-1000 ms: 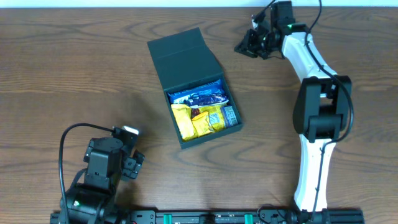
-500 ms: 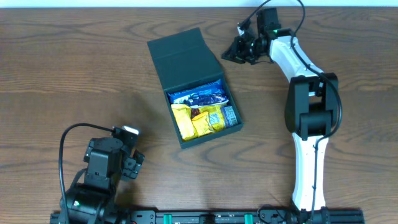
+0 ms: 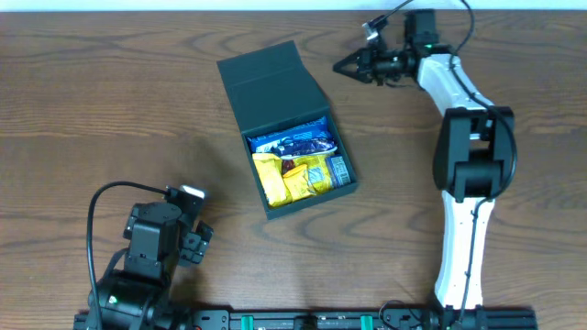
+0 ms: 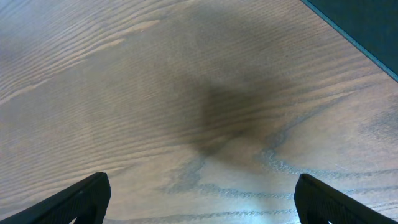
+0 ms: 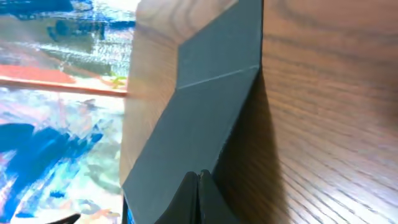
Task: Pack container
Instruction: 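Move the right gripper to the top edge of the open lid, then push the lid forward with the right gripper to close the box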
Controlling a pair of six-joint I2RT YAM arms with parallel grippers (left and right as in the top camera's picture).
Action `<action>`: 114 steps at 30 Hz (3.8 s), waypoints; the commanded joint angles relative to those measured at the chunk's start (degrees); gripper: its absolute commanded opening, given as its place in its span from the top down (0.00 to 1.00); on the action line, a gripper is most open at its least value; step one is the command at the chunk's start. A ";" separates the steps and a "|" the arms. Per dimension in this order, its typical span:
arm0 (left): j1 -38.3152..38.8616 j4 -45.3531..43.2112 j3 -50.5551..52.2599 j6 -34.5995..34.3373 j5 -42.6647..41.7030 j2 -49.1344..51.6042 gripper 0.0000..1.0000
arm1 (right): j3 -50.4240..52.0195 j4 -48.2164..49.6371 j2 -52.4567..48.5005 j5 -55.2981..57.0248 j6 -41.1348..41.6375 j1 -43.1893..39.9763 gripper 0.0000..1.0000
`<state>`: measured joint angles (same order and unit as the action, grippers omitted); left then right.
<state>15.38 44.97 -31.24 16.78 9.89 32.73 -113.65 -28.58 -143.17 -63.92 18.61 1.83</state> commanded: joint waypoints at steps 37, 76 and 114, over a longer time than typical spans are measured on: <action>-0.37 0.04 -0.02 0.61 0.79 -0.13 0.05 | -1.11 15.63 -8.81 -14.14 12.70 7.69 0.98; -0.37 0.04 -0.02 0.61 0.79 -0.13 0.05 | -1.11 22.36 0.87 -25.49 19.61 10.25 0.98; -0.37 0.04 -0.02 0.61 0.79 -0.13 0.05 | -1.09 16.13 16.65 -25.49 17.53 13.86 0.98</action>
<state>15.38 44.97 -31.24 16.78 9.89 32.73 -113.86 -12.21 -128.49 -88.31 37.82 15.16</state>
